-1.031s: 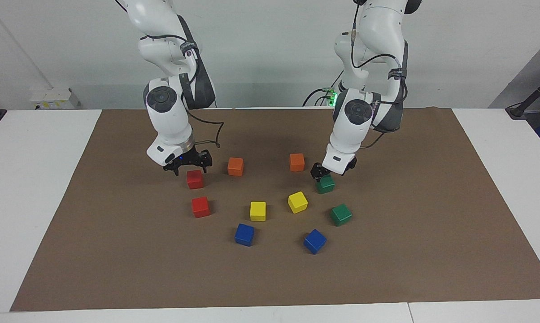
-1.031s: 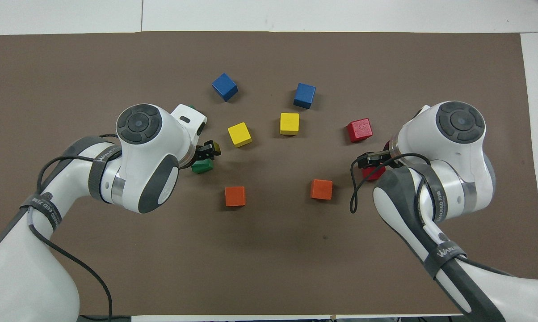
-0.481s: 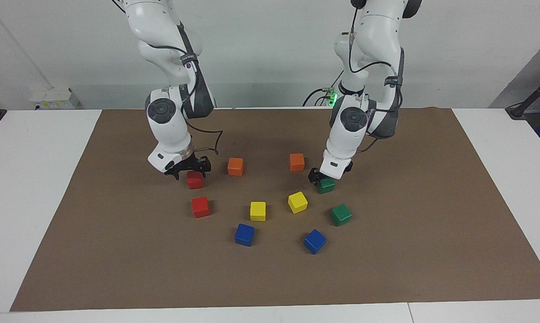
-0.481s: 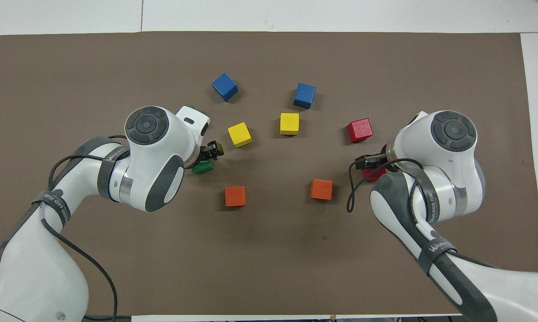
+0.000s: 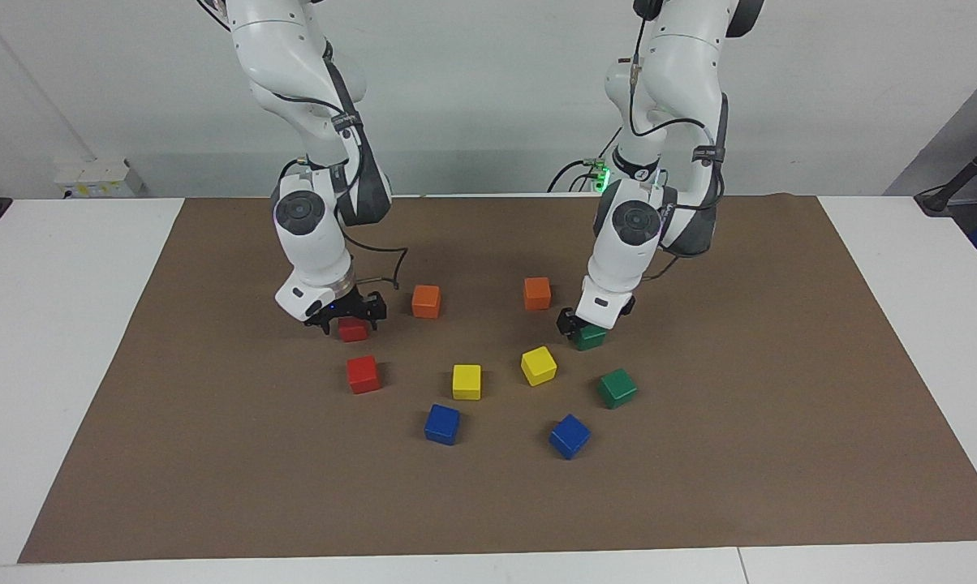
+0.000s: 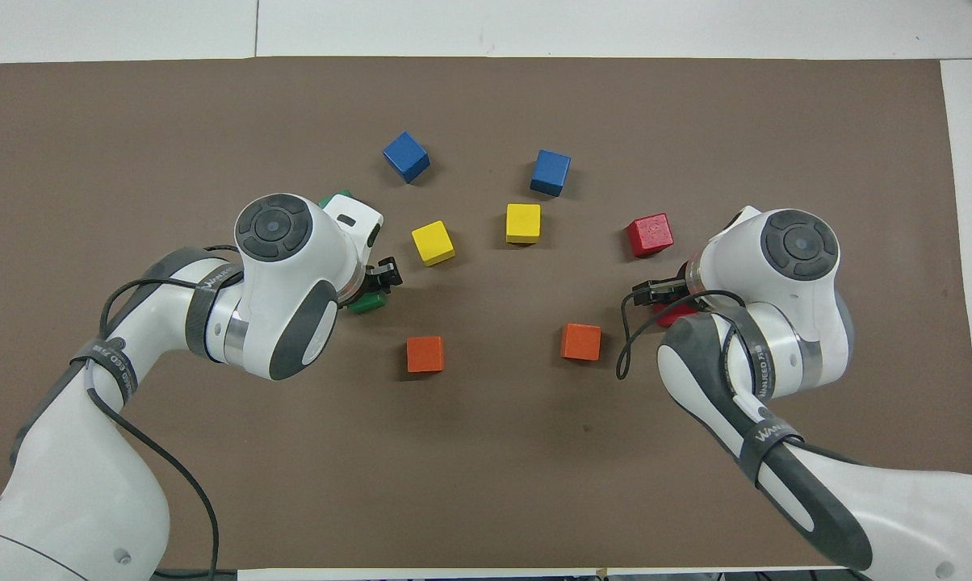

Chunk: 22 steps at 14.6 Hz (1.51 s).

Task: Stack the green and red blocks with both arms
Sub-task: 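Close the left gripper on the green cube while the right gripper grips the red cube, then carry the green cube toward the left arm while the right gripper carries the red cube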

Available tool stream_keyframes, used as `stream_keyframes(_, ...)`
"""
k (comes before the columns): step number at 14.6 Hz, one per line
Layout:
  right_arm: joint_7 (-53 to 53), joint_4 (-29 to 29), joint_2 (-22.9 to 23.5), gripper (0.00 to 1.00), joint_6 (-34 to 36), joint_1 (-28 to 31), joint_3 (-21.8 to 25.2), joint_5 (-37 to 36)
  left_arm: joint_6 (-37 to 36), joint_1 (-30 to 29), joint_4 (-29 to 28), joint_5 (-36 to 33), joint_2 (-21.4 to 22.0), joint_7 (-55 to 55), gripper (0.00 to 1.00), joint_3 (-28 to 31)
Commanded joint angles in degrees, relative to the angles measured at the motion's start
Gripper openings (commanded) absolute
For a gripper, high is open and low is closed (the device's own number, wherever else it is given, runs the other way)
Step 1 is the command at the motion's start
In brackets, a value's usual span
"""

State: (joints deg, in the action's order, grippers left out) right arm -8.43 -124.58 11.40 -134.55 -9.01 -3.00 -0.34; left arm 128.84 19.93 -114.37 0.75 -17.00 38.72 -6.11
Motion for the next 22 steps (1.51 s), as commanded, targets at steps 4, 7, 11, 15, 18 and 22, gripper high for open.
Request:
stream_keyframes(4,-0.27,-1.10,0.03,0.61,-1.42,-0.13,-0.16,1.13,-7.36,-4.96,5.19,-1.02,0.73,-3.53,0.00,0.92)
stream_keyframes(7,-1.59,-0.14,0.11,0.00,-0.63,0.04,-0.16,1.13,-13.17,-13.84,8.63,-1.02,1.70,-20.21,0.00,0.92)
stream_keyframes(11,0.42,6.09,0.20,0.00,4.81,3.12,-0.07,1.04,-10.20,-20.00,8.73,-1.02,1.27,-31.75,0.00,1.01)
stream_keyframes(15,10.77,12.34,1.25,0.00,7.99,10.40,-0.07,1.04,-6.16,-23.80,8.81,-1.28,-0.40,-38.01,0.00,1.01)
stream_keyframes(18,17.90,12.43,1.52,0.00,7.55,16.11,-0.07,1.04,-5.01,-25.11,8.73,-3.83,-1.80,-38.81,0.00,1.01)
stream_keyframes(22,23.45,12.17,1.96,0.00,6.76,20.78,0.01,0.95,-2.72,-25.73,8.20,-3.83,-2.86,-41.01,0.00,1.01)
